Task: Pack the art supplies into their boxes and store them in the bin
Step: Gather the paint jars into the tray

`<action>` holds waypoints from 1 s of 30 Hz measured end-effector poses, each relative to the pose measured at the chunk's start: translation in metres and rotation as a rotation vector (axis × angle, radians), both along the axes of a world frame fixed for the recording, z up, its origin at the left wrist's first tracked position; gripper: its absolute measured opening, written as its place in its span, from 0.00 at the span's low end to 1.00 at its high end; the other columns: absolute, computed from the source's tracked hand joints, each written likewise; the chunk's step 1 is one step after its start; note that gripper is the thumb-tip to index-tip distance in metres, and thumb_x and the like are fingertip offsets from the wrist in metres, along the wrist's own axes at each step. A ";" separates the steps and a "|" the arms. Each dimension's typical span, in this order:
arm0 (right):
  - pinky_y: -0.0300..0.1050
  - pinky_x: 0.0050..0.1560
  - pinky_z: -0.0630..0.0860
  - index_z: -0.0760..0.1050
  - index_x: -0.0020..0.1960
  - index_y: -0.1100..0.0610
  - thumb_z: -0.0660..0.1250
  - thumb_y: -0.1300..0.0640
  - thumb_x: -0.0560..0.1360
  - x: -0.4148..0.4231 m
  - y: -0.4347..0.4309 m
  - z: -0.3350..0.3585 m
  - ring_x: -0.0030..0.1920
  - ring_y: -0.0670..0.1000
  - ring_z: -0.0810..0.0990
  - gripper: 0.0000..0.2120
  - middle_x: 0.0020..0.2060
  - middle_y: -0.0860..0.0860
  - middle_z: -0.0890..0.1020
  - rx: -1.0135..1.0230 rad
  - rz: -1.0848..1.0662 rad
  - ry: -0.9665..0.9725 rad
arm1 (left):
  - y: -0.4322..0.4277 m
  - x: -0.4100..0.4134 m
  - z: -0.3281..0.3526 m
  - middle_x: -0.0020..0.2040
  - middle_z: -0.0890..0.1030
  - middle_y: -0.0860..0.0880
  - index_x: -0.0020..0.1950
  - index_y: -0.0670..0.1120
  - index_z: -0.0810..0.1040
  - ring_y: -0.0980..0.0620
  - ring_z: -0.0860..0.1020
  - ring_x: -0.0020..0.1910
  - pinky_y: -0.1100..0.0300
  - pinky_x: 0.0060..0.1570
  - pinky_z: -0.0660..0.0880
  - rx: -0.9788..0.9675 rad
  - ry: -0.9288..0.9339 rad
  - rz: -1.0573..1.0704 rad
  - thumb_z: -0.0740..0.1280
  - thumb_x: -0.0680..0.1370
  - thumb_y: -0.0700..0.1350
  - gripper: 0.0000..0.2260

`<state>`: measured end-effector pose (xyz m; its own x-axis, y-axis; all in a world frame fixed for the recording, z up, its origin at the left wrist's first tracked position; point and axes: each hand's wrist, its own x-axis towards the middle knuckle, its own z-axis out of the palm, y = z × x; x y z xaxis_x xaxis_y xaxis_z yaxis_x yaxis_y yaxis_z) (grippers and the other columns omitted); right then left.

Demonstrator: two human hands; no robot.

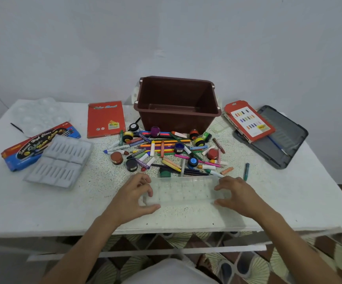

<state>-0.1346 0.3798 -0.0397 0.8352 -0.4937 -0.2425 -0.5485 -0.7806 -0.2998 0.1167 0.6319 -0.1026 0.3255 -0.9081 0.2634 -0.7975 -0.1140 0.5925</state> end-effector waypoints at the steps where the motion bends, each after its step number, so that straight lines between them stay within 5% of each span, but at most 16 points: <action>1: 0.42 0.58 0.67 0.79 0.63 0.48 0.74 0.45 0.72 -0.001 0.002 -0.002 0.60 0.53 0.73 0.21 0.66 0.46 0.76 -0.030 -0.004 -0.012 | 0.001 -0.003 -0.005 0.59 0.70 0.55 0.45 0.50 0.79 0.56 0.73 0.55 0.58 0.54 0.74 -0.040 -0.054 0.013 0.74 0.70 0.62 0.16; 16: 0.45 0.53 0.73 0.78 0.65 0.50 0.73 0.46 0.73 -0.003 0.011 -0.005 0.55 0.53 0.75 0.22 0.64 0.45 0.79 -0.080 -0.009 -0.065 | -0.001 -0.010 -0.014 0.58 0.74 0.50 0.46 0.47 0.79 0.52 0.73 0.53 0.57 0.52 0.74 -0.065 -0.227 0.068 0.73 0.71 0.59 0.16; 22: 0.48 0.55 0.77 0.69 0.72 0.44 0.67 0.39 0.75 0.022 -0.012 0.026 0.59 0.51 0.78 0.27 0.61 0.49 0.81 -0.027 0.035 0.027 | -0.001 -0.011 -0.013 0.58 0.75 0.48 0.46 0.47 0.79 0.54 0.72 0.52 0.58 0.51 0.74 -0.056 -0.266 0.077 0.73 0.70 0.58 0.16; 30: 0.52 0.46 0.78 0.75 0.65 0.53 0.64 0.54 0.79 0.076 -0.055 0.023 0.52 0.59 0.77 0.15 0.53 0.56 0.81 -0.198 -0.103 -0.192 | -0.002 -0.014 -0.008 0.59 0.75 0.48 0.47 0.47 0.79 0.54 0.72 0.51 0.57 0.49 0.74 0.003 -0.278 0.093 0.73 0.70 0.58 0.16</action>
